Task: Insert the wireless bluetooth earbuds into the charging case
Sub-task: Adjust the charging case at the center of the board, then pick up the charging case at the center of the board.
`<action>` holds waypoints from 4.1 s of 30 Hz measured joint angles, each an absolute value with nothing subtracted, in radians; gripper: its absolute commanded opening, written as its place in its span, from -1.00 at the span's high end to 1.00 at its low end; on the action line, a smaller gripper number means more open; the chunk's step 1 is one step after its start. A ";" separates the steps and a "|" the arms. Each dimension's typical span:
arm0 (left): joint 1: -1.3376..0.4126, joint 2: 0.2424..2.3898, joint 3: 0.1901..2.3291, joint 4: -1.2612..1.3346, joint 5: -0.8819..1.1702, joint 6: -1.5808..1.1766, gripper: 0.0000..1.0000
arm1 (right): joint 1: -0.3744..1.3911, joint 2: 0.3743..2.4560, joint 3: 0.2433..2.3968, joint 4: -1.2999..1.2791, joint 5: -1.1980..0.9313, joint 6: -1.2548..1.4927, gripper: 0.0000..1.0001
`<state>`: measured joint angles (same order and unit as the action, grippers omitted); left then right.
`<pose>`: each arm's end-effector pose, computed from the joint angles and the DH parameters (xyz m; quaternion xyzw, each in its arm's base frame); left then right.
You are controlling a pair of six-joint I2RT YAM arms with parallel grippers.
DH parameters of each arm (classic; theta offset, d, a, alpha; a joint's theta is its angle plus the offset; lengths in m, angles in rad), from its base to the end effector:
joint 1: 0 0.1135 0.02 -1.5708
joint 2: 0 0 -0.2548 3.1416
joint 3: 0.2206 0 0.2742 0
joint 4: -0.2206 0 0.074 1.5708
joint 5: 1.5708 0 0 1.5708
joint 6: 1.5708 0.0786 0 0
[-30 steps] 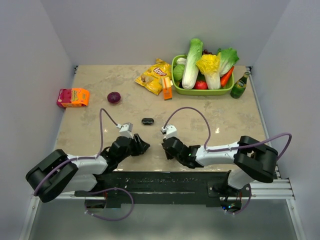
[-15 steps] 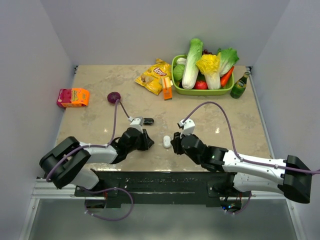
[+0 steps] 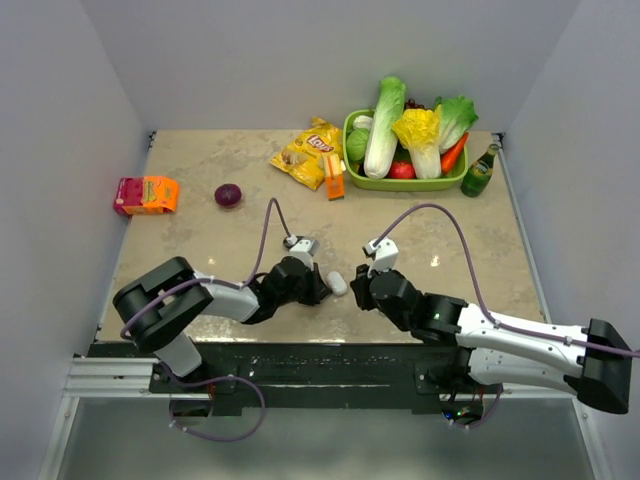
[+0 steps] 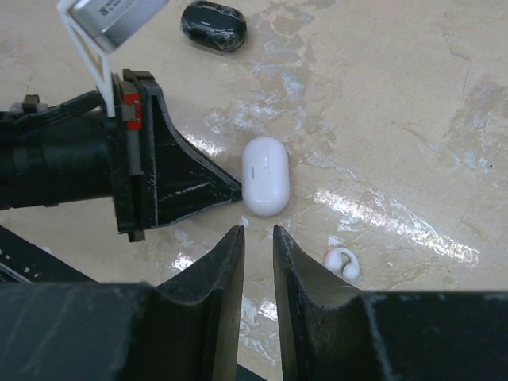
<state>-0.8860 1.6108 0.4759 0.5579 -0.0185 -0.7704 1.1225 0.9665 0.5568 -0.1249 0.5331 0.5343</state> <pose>0.2070 -0.2511 0.0677 0.0464 0.8778 -0.3457 0.3283 0.1515 0.2228 0.1994 -0.1181 0.8399 0.1973 0.4916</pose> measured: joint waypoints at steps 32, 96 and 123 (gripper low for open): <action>-0.939 1.471 0.677 0.123 -0.305 -0.695 -1.00 | 1.122 0.865 0.601 -0.234 0.587 0.488 -0.25; -1.094 1.887 1.108 -0.221 -0.559 -0.767 -0.83 | 1.120 0.717 0.624 -0.401 0.619 0.487 -0.33; -1.140 1.613 0.817 0.030 -0.574 -0.648 0.92 | 1.120 0.727 0.683 -0.374 0.631 0.491 -0.54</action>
<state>-1.1397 1.6135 0.8165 0.0303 -0.5739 -0.6479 1.1198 0.7269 0.6834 -0.3744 0.6308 0.4911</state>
